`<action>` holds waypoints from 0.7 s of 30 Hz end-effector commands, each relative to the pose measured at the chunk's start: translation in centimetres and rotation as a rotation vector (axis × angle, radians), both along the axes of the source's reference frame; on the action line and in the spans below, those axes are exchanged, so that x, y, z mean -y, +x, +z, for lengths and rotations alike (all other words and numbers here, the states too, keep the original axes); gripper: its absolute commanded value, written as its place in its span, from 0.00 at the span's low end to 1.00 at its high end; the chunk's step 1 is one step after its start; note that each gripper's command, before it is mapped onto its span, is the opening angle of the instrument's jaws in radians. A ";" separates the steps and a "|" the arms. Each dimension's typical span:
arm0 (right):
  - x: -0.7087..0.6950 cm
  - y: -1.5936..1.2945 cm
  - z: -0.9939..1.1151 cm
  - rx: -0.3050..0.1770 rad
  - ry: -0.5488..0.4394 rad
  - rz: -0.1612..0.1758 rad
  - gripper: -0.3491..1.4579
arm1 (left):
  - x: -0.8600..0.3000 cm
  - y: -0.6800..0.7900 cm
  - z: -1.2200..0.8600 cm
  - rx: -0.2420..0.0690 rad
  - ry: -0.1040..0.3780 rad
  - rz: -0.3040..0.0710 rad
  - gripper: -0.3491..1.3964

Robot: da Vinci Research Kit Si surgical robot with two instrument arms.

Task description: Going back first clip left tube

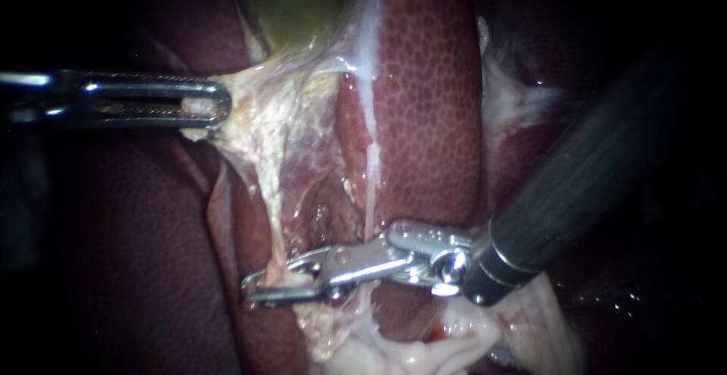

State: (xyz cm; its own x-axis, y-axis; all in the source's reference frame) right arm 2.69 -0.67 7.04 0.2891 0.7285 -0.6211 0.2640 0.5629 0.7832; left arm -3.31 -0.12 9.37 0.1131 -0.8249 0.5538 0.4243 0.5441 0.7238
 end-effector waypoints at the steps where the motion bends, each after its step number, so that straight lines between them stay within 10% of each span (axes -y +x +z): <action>1: 0.00 0.00 0.00 0.000 0.000 0.000 0.00 | 0.00 0.00 0.00 0.000 0.000 0.000 0.00; 10: 0.02 0.02 -0.03 -0.002 0.000 -0.008 0.00 | 0.00 0.00 0.00 0.000 0.000 0.000 0.00; 15: 0.03 0.16 -0.09 -0.056 -0.039 0.034 0.45 | 0.00 0.01 0.00 0.000 0.000 0.000 0.00; 21: -0.02 0.27 -0.08 -0.075 -0.087 0.102 0.52 | 0.01 0.01 -0.01 0.000 0.000 0.000 0.00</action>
